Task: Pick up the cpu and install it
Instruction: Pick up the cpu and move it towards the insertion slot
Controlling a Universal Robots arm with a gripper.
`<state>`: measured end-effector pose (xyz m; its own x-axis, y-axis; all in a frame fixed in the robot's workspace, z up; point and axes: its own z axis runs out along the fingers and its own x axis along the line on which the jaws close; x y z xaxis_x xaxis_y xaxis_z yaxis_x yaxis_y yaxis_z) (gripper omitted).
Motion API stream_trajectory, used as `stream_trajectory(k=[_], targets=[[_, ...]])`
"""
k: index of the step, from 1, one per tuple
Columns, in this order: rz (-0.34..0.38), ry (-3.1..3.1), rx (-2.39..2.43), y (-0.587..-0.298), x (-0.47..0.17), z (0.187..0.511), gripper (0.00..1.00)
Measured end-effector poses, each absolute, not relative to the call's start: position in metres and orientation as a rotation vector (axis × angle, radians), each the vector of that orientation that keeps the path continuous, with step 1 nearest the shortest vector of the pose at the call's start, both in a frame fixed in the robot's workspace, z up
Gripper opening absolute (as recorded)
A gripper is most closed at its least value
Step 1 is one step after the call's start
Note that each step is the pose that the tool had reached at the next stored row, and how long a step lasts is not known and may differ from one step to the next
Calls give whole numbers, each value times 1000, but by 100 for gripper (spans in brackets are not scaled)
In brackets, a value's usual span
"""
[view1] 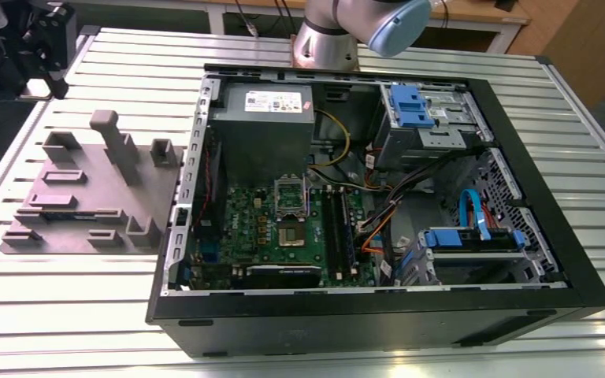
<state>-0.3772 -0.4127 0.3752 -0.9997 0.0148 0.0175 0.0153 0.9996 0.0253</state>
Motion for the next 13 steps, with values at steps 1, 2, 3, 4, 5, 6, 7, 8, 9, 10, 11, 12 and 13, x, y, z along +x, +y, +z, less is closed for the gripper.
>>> stream_trajectory(k=[1, 2, 3, 4, 5, 6, 7, 8, 9, 10, 11, 12, 13], targets=[[-40, -3124, -24, -413, -377, 375, 47], [-40, -3124, -24, -413, -377, 375, 47], [-40, -3124, -23, -413, -376, 375, 47], [-40, -3124, -24, -413, -376, 375, 47], [-40, -3124, -23, -413, -375, 375, 47], [-40, -3124, -23, -413, -375, 375, 47], [-40, -3124, -24, -413, -375, 375, 47], [-40, -3124, -24, -413, -375, 375, 47], [-40, -3124, -23, -413, -374, 375, 47], [-40, -3124, -23, -413, -374, 375, 47], [-40, -3124, -23, -413, -373, 375, 47], [-40, -3124, -23, -413, -373, 375, 47], [-40, -3124, -23, -413, -372, 375, 47]])
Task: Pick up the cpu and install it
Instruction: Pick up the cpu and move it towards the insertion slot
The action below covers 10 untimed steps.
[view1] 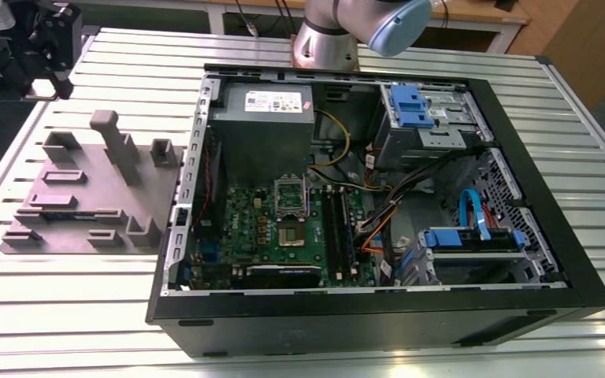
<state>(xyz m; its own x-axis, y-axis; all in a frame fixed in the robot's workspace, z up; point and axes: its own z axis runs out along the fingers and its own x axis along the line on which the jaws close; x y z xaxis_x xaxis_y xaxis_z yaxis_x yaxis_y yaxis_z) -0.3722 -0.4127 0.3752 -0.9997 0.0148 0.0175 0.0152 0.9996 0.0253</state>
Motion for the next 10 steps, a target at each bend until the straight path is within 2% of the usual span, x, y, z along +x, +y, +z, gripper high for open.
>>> stream_trajectory(k=[10], targets=[[-41, -3124, -24, -413, -368, 375, 47]])
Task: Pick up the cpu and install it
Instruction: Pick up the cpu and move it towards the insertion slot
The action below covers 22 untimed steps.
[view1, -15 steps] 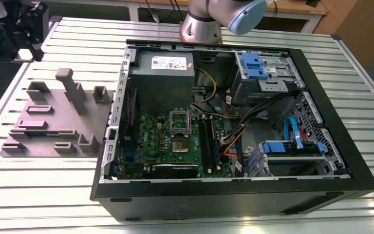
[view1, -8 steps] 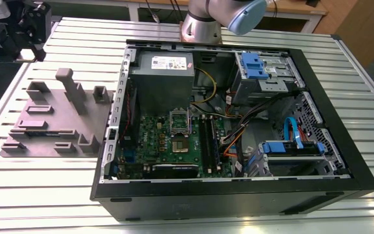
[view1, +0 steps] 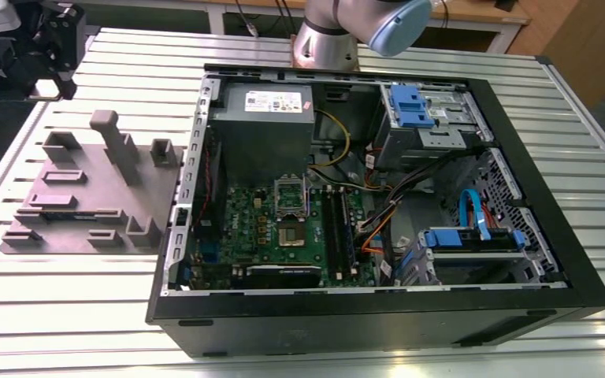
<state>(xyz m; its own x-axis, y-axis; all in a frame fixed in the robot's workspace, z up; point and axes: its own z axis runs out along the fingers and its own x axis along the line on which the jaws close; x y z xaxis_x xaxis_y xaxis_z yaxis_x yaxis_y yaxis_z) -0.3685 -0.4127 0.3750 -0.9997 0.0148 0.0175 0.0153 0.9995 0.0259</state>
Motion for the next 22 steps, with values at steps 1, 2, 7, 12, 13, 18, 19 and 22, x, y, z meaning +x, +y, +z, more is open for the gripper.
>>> stream_trajectory(k=[1, 2, 7, 12, 13, 18, 19, 22], targets=[[-41, -3124, -24, -413, -368, 375, 47], [-41, -3124, -24, -413, -368, 375, 47], [-41, -3124, -24, -413, -367, 375, 47], [-41, -3124, -23, -413, -366, 375, 47], [-41, -3124, -23, -413, -365, 375, 47], [-41, -3124, -24, -413, -364, 375, 47], [-41, -3124, -23, -413, -364, 375, 47], [-41, -3124, -23, -413, -363, 375, 47]])
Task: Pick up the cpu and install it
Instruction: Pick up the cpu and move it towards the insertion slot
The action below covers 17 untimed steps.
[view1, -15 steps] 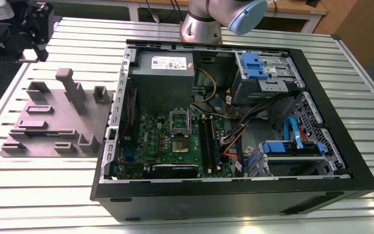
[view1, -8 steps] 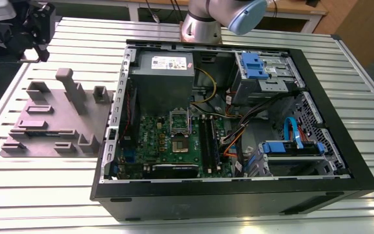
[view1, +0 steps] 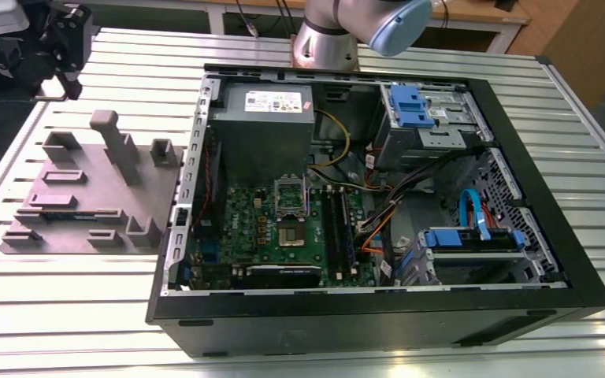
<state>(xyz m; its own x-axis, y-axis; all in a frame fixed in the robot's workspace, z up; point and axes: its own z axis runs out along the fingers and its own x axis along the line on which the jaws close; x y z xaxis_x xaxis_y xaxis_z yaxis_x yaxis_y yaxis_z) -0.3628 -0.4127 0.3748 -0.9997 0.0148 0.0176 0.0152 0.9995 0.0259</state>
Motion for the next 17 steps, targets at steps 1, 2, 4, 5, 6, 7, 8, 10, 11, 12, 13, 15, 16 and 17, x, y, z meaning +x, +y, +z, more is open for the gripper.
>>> stream_trajectory(k=[1, 2, 4, 5, 6, 7, 8, 10, 11, 12, 13, 15, 16, 17], targets=[[-41, -3124, -23, -413, -362, 375, 47], [-41, -3124, -23, -413, -362, 375, 47], [-41, -3124, -23, -413, -361, 375, 47], [-41, -3124, -23, -413, -361, 375, 47], [-41, -3124, -24, -413, -361, 375, 47], [-41, -3124, -24, -413, -360, 375, 47], [-41, -3124, -24, -413, -360, 375, 47], [-41, -3124, -24, -413, -359, 375, 47], [-41, -3124, -23, -413, -359, 375, 47], [-41, -3124, -23, -413, -359, 375, 47], [-41, -3124, -24, -413, -358, 375, 47], [-41, -3124, -24, -413, -358, 375, 47], [-41, -3124, -23, -413, -358, 375, 47], [-41, -3124, -24, -413, -357, 375, 47]])
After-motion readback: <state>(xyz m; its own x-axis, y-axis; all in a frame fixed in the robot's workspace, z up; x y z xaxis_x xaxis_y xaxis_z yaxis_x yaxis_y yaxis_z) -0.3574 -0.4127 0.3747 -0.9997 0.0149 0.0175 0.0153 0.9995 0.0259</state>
